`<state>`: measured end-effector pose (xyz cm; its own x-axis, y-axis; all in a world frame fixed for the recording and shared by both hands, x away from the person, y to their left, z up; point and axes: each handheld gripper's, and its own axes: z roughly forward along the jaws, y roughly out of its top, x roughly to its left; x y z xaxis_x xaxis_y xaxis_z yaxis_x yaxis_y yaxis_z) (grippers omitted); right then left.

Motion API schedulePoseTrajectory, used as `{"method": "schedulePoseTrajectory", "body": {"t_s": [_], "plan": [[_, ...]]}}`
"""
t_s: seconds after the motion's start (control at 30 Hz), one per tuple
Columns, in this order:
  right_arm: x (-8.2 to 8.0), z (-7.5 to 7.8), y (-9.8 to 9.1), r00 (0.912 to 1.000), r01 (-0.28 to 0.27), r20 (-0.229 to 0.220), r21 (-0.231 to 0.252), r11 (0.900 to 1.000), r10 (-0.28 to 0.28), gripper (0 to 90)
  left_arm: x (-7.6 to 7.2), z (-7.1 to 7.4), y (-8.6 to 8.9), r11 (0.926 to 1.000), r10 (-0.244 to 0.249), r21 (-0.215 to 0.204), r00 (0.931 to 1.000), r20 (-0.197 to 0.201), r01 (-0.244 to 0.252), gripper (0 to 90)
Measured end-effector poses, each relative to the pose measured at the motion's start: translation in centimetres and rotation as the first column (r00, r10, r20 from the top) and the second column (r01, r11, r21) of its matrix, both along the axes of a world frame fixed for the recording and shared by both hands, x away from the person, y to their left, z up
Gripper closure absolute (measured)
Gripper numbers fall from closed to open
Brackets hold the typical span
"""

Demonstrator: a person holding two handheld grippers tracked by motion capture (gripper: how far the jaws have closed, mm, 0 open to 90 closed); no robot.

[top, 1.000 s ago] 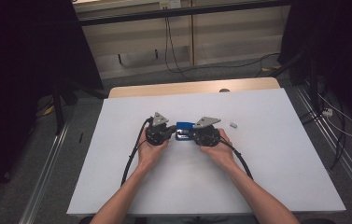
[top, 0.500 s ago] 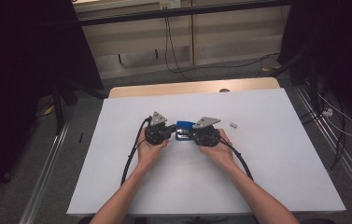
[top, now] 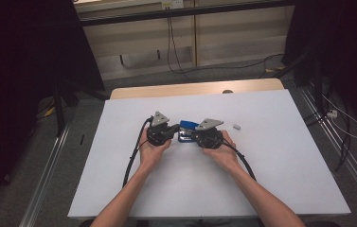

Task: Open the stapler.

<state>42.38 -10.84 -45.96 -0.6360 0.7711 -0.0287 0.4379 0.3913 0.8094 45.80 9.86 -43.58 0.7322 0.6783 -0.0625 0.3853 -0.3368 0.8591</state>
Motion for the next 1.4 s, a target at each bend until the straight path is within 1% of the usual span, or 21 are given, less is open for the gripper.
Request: {"method": "schedulePoseTrajectory", "body": {"t_s": [0.13,0.27,0.47,0.63,0.7,0.73,1.0,1.07,1.17,1.27,1.4], "plan": [[0.0,0.0,0.0,1.0,0.0,-0.004,0.006,1.0,0.0,90.0,0.1,0.1,-0.1,1.0,-0.005,0.003,1.0,0.004,0.005,90.0],[0.1,0.0,-0.1,0.9999,0.008,-0.011,0.014,0.9999,-0.007,90.0,0.1,0.3,-0.1,0.9999,-0.006,-0.008,1.0,0.0,0.006,90.0],[0.0,0.0,0.0,0.9998,0.014,-0.012,0.014,0.9998,-0.014,90.0,0.0,1.0,-0.4,0.9999,-0.013,-0.011,0.9998,0.014,0.013,90.0],[0.0,0.0,0.0,0.9998,0.014,-0.011,0.014,0.9998,-0.014,90.0,0.1,1.5,-0.7,0.9992,-0.014,-0.037,0.9996,0.024,0.015,90.0],[0.0,0.0,0.0,0.9998,0.016,-0.008,0.013,0.9998,-0.016,90.0,0.1,1.6,-0.8,0.9993,-0.016,-0.035,0.9994,0.03,0.017,90.0],[0.0,0.0,0.1,0.9998,0.015,-0.008,0.012,0.9998,-0.015,90.0,0.1,1.6,-0.8,0.999,-0.015,-0.041,0.9995,0.027,0.016,90.0],[-0.1,0.0,0.0,0.9999,0.014,-0.005,0.014,0.9998,-0.014,90.0,0.1,1.5,-0.8,0.9989,-0.011,-0.045,0.9997,0.021,0.012,90.0],[-0.1,0.0,0.1,0.9999,0.013,-0.001,0.013,0.9998,-0.013,90.0,0.2,1.5,-0.8,0.9989,-0.01,-0.045,0.9998,0.019,0.011,90.0],[-0.2,0.1,0.2,0.9998,0.018,0.007,0.039,0.9991,-0.018,90.0,0.2,1.5,-0.8,0.9992,-0.011,-0.037,0.9997,0.022,0.012,90.0],[-0.5,0.3,0.6,0.9997,0.008,0.021,0.046,0.9989,-0.009,90.0,0.1,1.4,-0.8,0.9997,-0.011,-0.022,0.9994,0.032,0.012,90.0],[-0.6,0.5,1.3,0.999,0.006,0.043,0.057,0.9984,-0.009,90.0,0.1,1.5,-0.8,0.9995,-0.011,-0.031,0.9996,0.028,0.012,90.0]]}}
